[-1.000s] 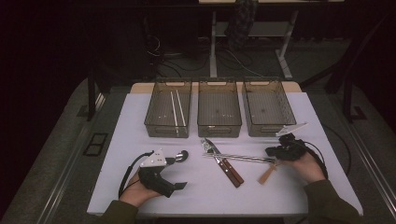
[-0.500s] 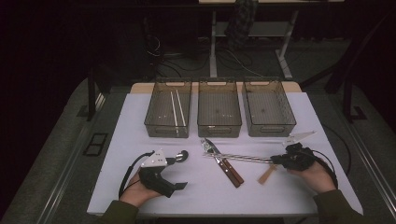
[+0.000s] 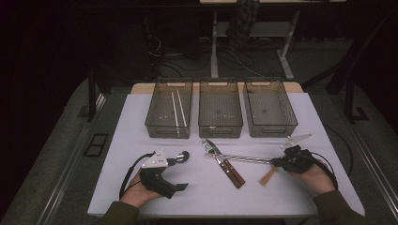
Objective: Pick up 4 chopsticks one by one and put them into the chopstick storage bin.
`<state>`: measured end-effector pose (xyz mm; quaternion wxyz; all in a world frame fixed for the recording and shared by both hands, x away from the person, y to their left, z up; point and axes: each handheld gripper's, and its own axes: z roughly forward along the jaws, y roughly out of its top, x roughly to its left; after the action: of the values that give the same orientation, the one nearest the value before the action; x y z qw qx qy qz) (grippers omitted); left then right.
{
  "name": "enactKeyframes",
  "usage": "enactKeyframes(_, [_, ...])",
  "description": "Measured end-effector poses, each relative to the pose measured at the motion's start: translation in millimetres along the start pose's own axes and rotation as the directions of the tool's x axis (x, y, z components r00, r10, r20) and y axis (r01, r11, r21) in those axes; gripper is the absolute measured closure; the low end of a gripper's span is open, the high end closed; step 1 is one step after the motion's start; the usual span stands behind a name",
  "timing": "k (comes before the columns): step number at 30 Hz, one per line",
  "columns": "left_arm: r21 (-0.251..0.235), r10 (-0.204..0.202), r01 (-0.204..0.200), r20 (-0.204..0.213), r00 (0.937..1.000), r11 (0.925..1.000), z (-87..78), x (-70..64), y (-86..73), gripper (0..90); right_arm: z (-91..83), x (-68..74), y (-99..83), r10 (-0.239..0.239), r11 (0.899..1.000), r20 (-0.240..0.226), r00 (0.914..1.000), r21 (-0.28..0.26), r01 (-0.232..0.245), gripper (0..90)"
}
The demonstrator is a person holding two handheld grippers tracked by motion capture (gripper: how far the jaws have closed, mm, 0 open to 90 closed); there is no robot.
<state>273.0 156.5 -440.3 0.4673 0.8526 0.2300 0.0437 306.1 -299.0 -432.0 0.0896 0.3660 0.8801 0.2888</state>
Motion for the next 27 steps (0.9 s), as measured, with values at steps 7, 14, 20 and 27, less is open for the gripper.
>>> enactKeyframes(7, [0.005, 0.002, -0.002, 0.003, 1.0, 1.0, 0.6, -0.7, 0.0, 1.3, 3.1, 1.4, 2.1, -0.015, 1.0, 0.013, 0.9998, 0.005, 0.015, 89.7])
enactKeyframes(14, [0.007, 0.001, -0.001, 0.009, 1.0, 1.0, 1.3, -0.4, -0.2, 1.3, -2.7, 3.5, -3.9, -0.018, 1.0, 0.01, 0.9998, 0.012, 0.017, 89.8])
enactKeyframes(20, [0.007, 0.002, -0.002, 0.01, 0.9999, 1.0, 1.4, -0.8, -0.1, 1.3, -5.3, 5.0, -7.1, -0.023, 0.999, 0.012, 0.9997, 0.023, 0.023, 89.9])
enactKeyframes(27, [0.012, -0.002, 0.002, 0.016, 0.9999, 0.9999, 2.0, -0.7, -0.4, 1.3, -10.3, 6.1, -14.8, -0.005, 0.999, 0.013, 0.9999, 0.041, 0.005, 89.9])
